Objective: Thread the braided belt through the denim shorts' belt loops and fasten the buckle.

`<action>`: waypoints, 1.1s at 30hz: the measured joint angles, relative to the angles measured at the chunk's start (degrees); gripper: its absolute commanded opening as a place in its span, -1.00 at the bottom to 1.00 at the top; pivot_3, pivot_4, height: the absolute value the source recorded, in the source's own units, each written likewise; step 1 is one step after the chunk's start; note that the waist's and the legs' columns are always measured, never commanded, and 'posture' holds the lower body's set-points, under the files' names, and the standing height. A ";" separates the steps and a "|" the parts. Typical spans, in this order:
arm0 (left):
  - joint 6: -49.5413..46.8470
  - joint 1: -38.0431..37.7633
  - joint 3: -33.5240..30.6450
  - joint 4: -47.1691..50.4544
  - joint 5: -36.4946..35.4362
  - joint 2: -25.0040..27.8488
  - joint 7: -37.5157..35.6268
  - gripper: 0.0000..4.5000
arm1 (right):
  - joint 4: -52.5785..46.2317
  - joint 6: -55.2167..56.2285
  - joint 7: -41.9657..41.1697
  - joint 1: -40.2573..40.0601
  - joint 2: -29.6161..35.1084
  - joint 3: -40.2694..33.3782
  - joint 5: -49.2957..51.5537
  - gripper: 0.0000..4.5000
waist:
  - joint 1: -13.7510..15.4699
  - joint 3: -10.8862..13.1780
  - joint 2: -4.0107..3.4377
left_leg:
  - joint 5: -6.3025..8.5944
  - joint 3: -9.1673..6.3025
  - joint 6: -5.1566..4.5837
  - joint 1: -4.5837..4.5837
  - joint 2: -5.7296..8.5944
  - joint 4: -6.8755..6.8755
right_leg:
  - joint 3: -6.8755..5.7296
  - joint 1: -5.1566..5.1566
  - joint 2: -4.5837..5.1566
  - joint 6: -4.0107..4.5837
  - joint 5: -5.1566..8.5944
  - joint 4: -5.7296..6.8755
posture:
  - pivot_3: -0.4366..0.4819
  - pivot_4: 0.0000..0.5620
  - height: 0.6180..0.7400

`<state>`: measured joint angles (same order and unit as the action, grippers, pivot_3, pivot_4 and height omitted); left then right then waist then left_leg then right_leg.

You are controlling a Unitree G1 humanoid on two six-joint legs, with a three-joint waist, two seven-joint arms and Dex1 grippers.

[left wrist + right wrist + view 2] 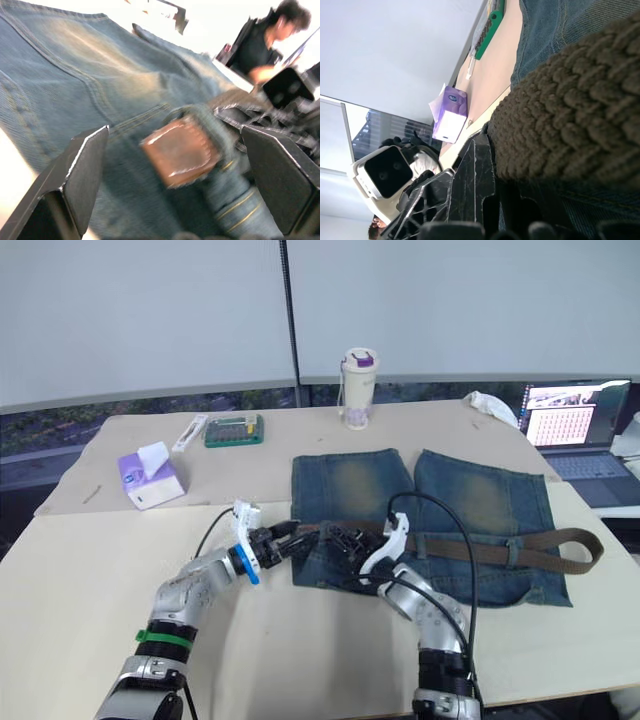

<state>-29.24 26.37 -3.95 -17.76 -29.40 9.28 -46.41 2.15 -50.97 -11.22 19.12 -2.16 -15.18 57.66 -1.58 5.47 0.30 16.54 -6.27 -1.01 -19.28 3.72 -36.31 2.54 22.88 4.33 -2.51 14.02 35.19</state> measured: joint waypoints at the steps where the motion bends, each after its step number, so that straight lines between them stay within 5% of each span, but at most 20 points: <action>1: -1.71 0.00 -0.41 0.40 -0.83 -0.38 0.70 0.98 | 0.06 0.00 -0.05 0.03 0.00 0.00 0.00 -1.00 | -0.02 0.00 0.00 | 0.00 0.01 0.00 0.00 0.00 0.00 | 0.00 0.00 0.00 0.00 0.00 0.00 | -0.05 -0.47 1.00; 7: -9.02 -0.10 -4.42 1.03 -6.27 -2.72 4.62 0.98 | 0.07 0.00 -0.49 -0.01 -0.05 -0.11 -0.01 -1.00 | -0.07 0.00 0.00 | -0.02 0.00 0.03 -0.01 0.00 0.00 | 0.00 0.04 0.00 0.00 0.00 0.02 | -0.05 -0.47 1.00; 11: -10.72 -0.12 -4.96 2.58 -8.07 -3.36 5.27 0.51 | -0.05 0.03 -0.52 -0.11 0.07 -0.10 -0.07 -1.00 | 0.00 0.00 0.00 | -0.04 0.01 0.08 -0.01 0.01 0.01 | 0.00 0.03 0.01 0.00 0.00 0.00 | -0.05 -0.47 1.00; 18: -10.68 -0.12 -6.22 2.67 -8.91 -4.09 6.62 -0.61 | -0.51 0.31 -0.65 -0.48 0.55 -0.02 -0.13 -1.00 | 0.44 0.00 0.00 | -0.06 0.01 0.10 -0.01 0.05 0.01 | 0.01 0.02 0.02 0.00 0.00 -0.01 | -0.05 -0.47 1.00; 21: -10.44 -0.12 -5.63 2.66 -8.76 -4.03 6.34 -0.99 | -0.55 0.46 0.05 -0.50 0.56 -0.13 -0.34 -0.52 | 0.56 0.00 0.00 | -0.06 0.02 0.11 -0.02 0.06 0.01 | 0.02 0.04 0.03 0.00 0.00 -0.01 | -0.05 -0.47 1.00; 27: -9.37 -0.04 -4.57 2.40 -7.78 -3.69 6.23 -1.00 | -1.22 0.53 -0.07 -1.81 1.38 0.09 -0.33 0.42 | 0.68 0.01 -0.01 | -0.07 0.01 0.12 -0.07 0.09 0.02 | 0.02 0.10 0.04 0.01 0.00 -0.01 | -0.05 -0.47 1.00; 30: -7.68 0.02 -3.53 1.25 -5.74 -0.99 5.17 -1.00 | -7.56 -1.41 -3.74 -5.76 9.03 3.04 -0.90 0.88 | 1.01 0.04 -0.08 | -0.07 0.01 0.11 -0.13 0.26 0.00 | 0.00 0.11 0.09 0.00 0.00 -0.06 | -0.05 -0.47 1.00; 33: -1.61 -1.03 -0.77 0.52 0.31 6.15 1.77 -1.00 | -15.28 -3.13 -8.77 -11.11 17.50 1.13 0.61 0.96 | 0.84 0.05 -0.07 | -0.07 0.01 0.11 -0.06 0.28 0.06 | 0.02 0.05 0.07 0.00 0.00 -0.11 | -0.05 -0.47 1.00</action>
<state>-30.85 25.34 -4.71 -17.25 -29.10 15.43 -44.65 -13.13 -54.10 -19.98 8.02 15.33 -14.05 58.28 -0.74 5.52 0.23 16.46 -6.25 -0.89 -19.35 4.00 -36.25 2.56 22.94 4.40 -2.51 14.02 35.08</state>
